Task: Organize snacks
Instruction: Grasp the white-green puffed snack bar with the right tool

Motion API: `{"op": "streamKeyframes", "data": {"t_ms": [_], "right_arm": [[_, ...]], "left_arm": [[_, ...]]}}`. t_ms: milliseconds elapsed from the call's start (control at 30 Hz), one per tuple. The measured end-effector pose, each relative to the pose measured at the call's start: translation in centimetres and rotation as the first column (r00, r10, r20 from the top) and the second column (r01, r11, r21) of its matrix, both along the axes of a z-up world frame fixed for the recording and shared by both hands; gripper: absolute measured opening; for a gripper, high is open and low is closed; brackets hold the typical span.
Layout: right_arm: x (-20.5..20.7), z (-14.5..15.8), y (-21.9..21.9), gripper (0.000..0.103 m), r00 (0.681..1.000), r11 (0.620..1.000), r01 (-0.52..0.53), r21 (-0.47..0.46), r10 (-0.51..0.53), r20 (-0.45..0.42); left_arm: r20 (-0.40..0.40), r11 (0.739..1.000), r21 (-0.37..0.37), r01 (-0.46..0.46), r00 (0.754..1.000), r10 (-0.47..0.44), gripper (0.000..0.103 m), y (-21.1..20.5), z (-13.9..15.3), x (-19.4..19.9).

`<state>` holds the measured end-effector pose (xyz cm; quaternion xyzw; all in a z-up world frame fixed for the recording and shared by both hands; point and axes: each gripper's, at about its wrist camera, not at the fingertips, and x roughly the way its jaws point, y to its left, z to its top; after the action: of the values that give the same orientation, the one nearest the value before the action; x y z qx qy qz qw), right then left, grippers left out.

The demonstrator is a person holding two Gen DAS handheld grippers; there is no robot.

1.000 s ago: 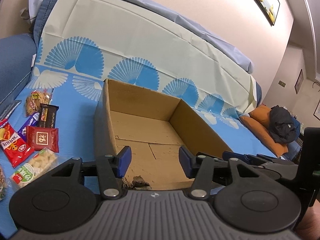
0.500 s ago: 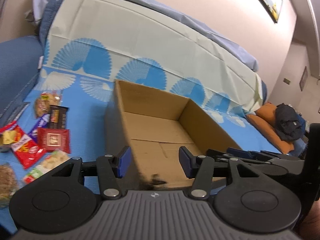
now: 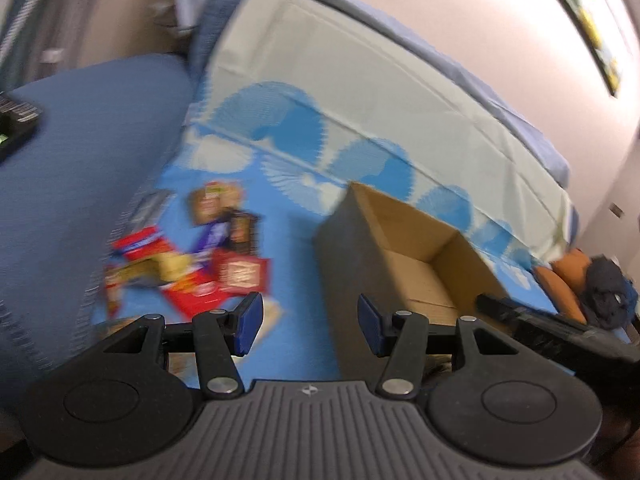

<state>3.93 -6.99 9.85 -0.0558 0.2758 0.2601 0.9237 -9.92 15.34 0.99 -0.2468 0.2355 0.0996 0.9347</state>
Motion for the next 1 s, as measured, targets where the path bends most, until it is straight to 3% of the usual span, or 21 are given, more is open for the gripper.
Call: {"op": "streamKeyframes", "data": {"t_ms": [100,167,233,367,467,633,700,733,800,1000], "right_arm": [[-0.7,0.7,1.7,0.046,0.999,0.998,-0.049,0.034,0.049,0.001],[-1.0,0.9,3.1,0.046,0.997,0.996,-0.079,0.052,0.079,-0.007],[-1.4,1.1,4.5,0.046,0.994,0.992,-0.105,0.070,0.107,-0.018],[-2.4,0.5,7.8,0.046,0.984,0.982,-0.170,0.080,0.174,-0.049],[-2.7,-0.3,10.3,0.047,0.971,0.974,-0.208,0.084,0.217,-0.103],[-1.8,-2.7,13.7,0.056,0.951,0.974,-0.219,0.057,0.226,-0.211],[-0.8,-4.2,15.0,0.072,0.942,0.978,-0.209,0.024,0.207,-0.264],[-0.3,-5.1,15.6,0.074,0.938,0.981,-0.194,0.001,0.186,-0.293],[0.9,-6.6,16.6,0.077,0.930,0.987,-0.155,-0.041,0.132,-0.343],[3.0,-11.3,19.6,0.079,0.893,0.987,-0.116,-0.113,0.054,-0.446]], "left_arm": [[-0.008,0.981,-0.159,-0.110,0.994,0.110,0.058,2.9,-1.6,-2.4],[-0.024,0.961,-0.205,-0.186,0.982,0.185,0.058,4.0,-2.4,-3.4],[-0.049,0.939,-0.245,-0.240,0.971,0.236,0.060,4.9,-3.1,-3.9],[-0.119,0.890,-0.288,-0.354,0.935,0.333,0.077,6.2,-4.4,-4.3],[-0.200,0.852,-0.315,-0.418,0.907,0.371,0.080,7.0,-5.6,-3.9],[-0.256,0.840,-0.304,-0.449,0.888,0.382,0.088,7.2,-6.4,-3.5],[-0.280,0.841,-0.277,-0.464,0.877,0.391,0.091,6.9,-6.5,-3.0],[-0.286,0.842,-0.271,-0.467,0.874,0.393,0.093,6.9,-6.6,-2.8],[-0.272,0.846,-0.274,-0.458,0.880,0.388,0.098,7.0,-6.9,-2.5],[-0.287,0.840,-0.263,-0.474,0.870,0.401,0.098,7.1,-7.2,-2.2]]}}
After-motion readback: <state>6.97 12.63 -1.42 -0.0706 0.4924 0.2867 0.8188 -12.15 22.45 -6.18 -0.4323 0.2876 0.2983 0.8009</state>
